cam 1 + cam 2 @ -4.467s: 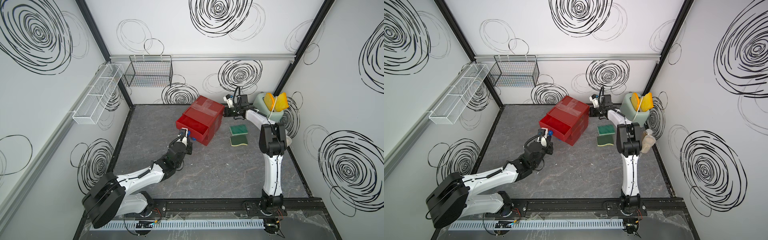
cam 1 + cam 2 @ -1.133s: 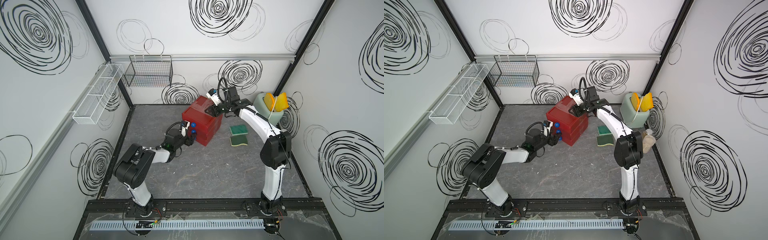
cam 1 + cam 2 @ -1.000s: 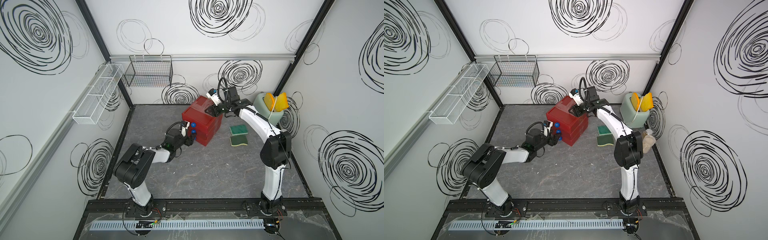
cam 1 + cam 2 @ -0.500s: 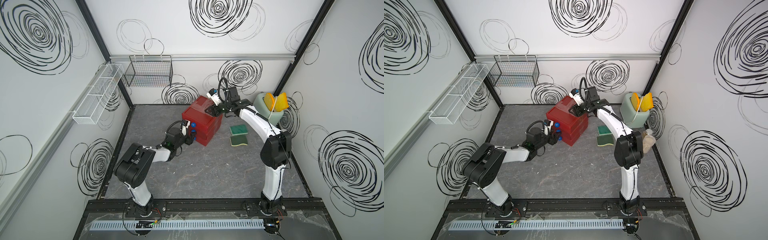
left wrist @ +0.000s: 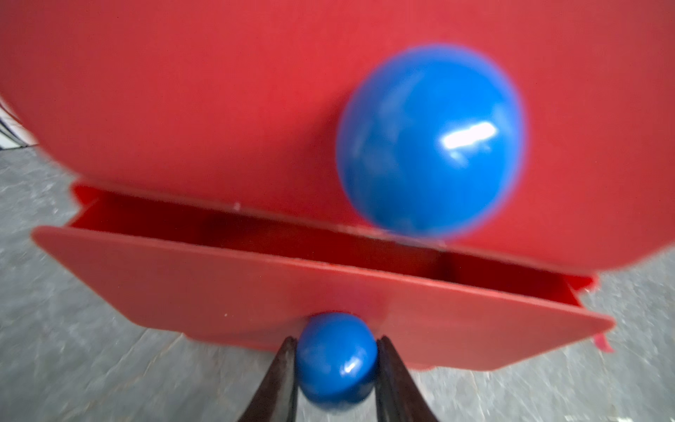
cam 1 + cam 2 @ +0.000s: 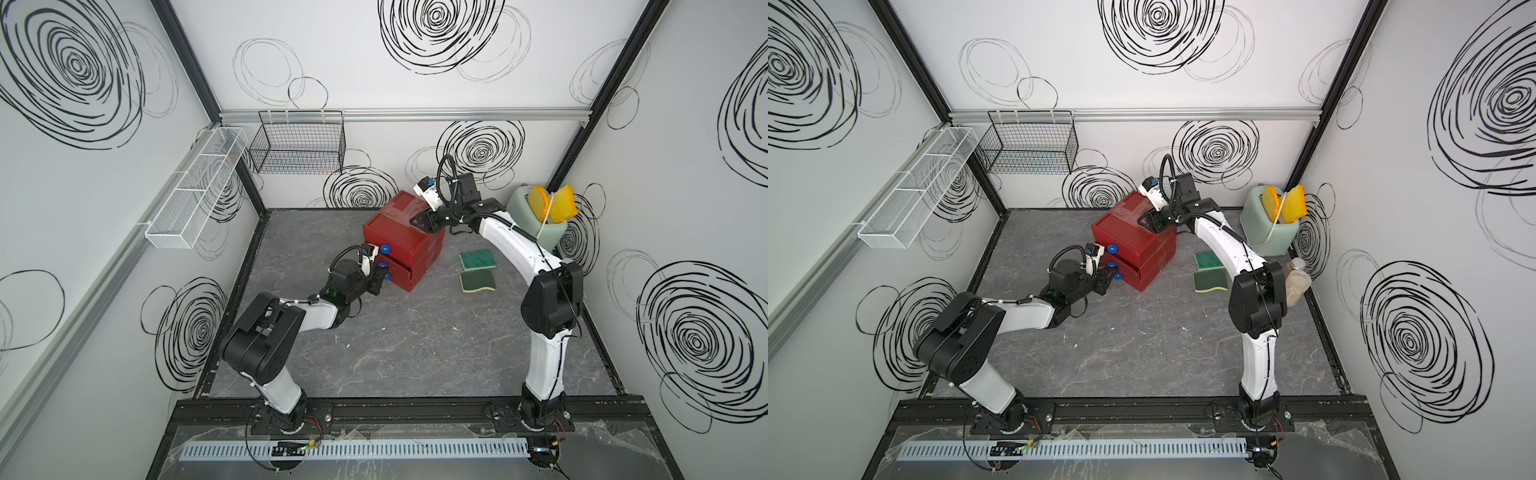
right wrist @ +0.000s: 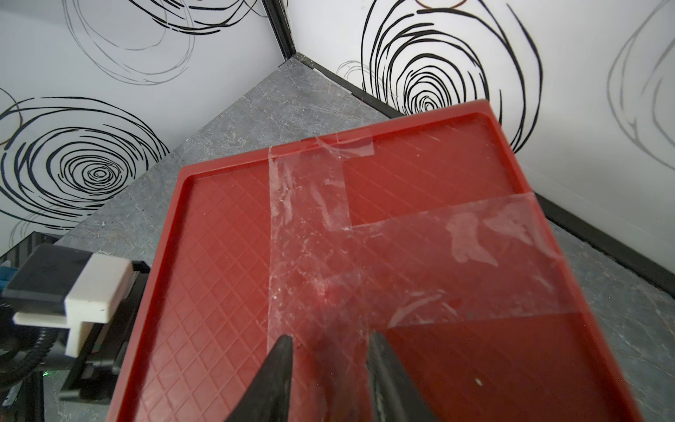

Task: Take the sponge out of the drawer
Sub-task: Open the drawer in the storage box.

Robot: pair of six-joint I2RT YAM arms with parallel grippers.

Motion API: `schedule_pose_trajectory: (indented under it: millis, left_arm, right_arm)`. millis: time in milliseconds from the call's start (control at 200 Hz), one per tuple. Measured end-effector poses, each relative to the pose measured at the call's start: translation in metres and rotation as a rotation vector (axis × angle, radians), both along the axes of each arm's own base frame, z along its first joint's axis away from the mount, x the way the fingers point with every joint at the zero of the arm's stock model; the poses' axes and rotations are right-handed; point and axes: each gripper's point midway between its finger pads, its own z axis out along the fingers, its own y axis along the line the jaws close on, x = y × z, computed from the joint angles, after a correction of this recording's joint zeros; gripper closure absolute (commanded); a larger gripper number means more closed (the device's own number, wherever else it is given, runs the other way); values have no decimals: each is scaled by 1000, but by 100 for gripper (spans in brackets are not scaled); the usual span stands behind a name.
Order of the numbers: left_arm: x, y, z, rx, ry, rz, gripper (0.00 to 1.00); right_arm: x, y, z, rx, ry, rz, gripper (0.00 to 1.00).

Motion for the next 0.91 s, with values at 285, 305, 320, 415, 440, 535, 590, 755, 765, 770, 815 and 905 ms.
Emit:
schedule_pose_trajectory:
  millis: [285,305,320,415,440,535,590,755,765,770,815,905]
  left_arm:
    - [-56,16,2,-16,8,46,71]
    - [-60,17,0,-18,12,49,71]
    - [-64,18,-2,-22,18,51,71]
    - [-77,24,-7,-34,37,63,70]
    - [-79,24,-6,-36,39,66,70]
    - [-82,24,0,-48,37,68,69]
    - [-83,24,1,-50,39,71,69]
    - [-90,22,-4,-45,66,70,66]
    - [-90,22,-4,-45,67,70,66]
    - [-90,22,-4,-45,67,70,66]
    - [-92,22,-3,-47,67,71,62]
    - [-94,23,-3,-50,72,69,52]
  right_arm:
    - [3,-6,-1,24,0,6,63]
    - [3,-7,-1,25,0,6,63]
    - [3,-7,-1,26,-1,6,63]
    - [3,-7,-2,27,-3,8,63]
    - [3,-7,-2,28,-4,8,63]
    - [3,-8,-2,30,-6,9,63]
    - [3,-8,-2,31,-9,10,63]
    - [3,-8,-2,33,-11,10,63]
    - [3,-8,-2,33,-11,10,63]
    - [3,-8,-2,33,-11,10,63]
    - [3,-8,-2,33,-11,10,62]
    - [3,-8,-2,33,-10,9,62]
